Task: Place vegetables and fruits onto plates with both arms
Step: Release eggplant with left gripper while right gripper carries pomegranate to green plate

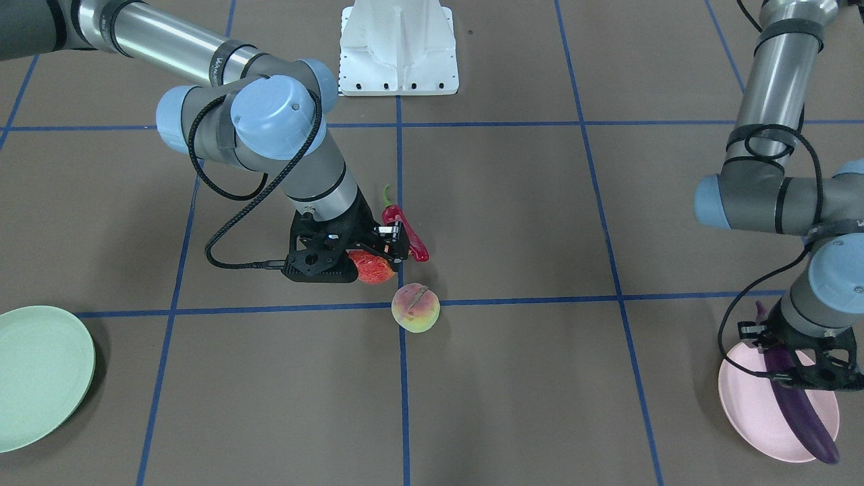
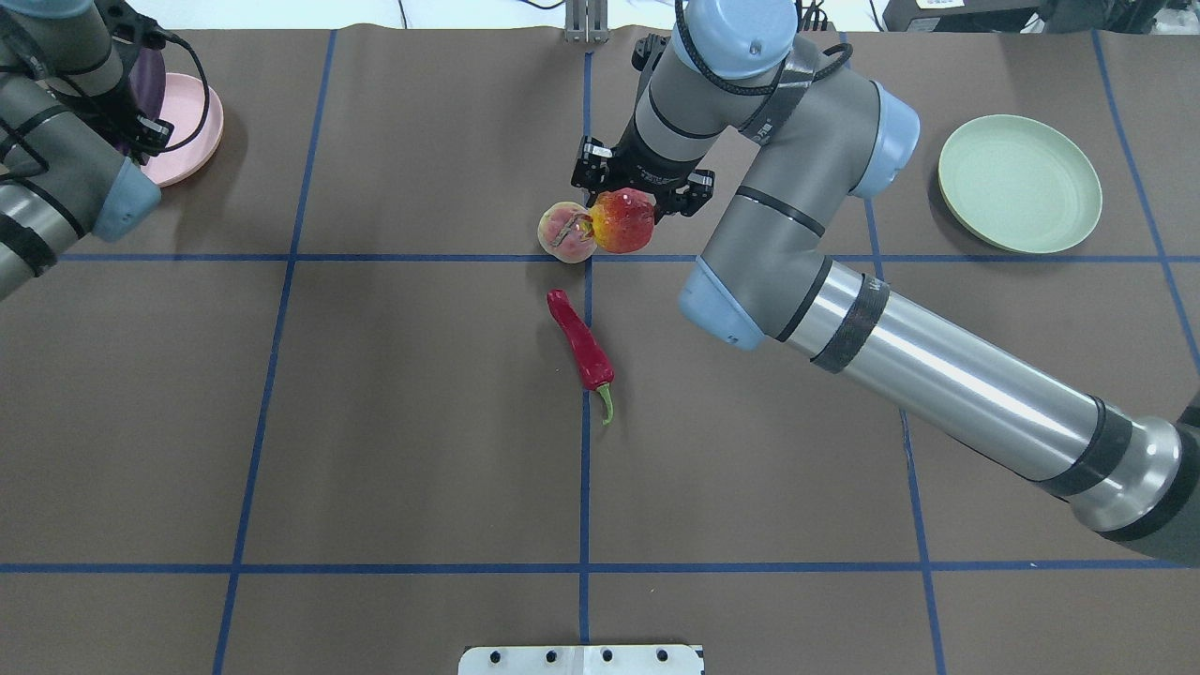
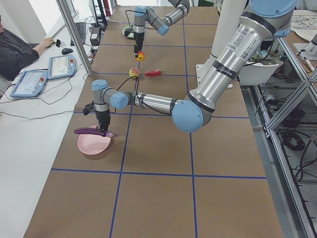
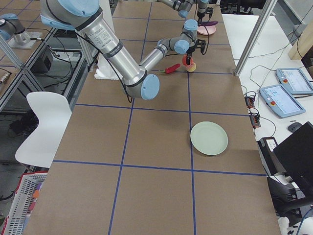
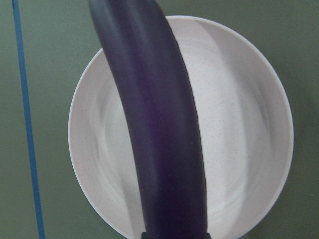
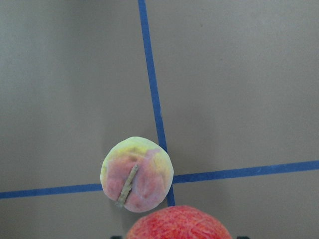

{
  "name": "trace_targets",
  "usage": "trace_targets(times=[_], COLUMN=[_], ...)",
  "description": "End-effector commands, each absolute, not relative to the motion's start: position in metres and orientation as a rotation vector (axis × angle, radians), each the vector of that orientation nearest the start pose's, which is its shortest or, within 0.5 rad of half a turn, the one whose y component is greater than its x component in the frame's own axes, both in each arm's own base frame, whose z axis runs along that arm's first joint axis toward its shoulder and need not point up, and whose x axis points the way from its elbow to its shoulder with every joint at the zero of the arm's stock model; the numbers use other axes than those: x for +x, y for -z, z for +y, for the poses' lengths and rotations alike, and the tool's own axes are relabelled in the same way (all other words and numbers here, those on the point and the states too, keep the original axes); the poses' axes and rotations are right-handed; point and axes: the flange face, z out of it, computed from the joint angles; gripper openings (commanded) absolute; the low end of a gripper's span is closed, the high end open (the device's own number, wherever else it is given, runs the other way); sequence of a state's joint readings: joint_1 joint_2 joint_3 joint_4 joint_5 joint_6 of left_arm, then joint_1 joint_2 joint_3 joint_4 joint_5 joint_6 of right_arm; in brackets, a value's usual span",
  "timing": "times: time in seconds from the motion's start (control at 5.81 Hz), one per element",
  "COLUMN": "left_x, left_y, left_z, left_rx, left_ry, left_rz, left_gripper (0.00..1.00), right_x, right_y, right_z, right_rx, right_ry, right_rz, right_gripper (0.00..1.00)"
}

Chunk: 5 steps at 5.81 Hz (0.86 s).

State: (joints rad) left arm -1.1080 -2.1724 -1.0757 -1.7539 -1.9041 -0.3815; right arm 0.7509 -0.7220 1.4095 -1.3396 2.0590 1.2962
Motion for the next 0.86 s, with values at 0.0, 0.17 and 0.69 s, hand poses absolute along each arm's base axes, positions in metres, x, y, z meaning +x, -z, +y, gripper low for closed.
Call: trace_targets(times=[0.0, 0.17, 0.69], left_x=[0.246, 0.246, 0.237], left_y=[-0.536, -0.536, -0.523], left_z=[-0.726, -0.726, -0.733], left_rx=[0.145, 0.152, 0.211], left_ry=[-0.209, -0.239, -0.238], left_rz=[0.391, 0.389, 0.41], left_gripper=[0.25, 0.72, 0.99], right_x=[-0.475, -0.459, -0.38], right_y=[-0.17, -0.172, -0.193], right_z=[-0.59, -0.602, -0.657], right_rx=[0.06, 0.072, 0.169], right_ry=[-0.238, -0.258, -0.26], right_rz=[-1.003, -1.001, -0.958], right_gripper=[0.0, 0.0, 0.0])
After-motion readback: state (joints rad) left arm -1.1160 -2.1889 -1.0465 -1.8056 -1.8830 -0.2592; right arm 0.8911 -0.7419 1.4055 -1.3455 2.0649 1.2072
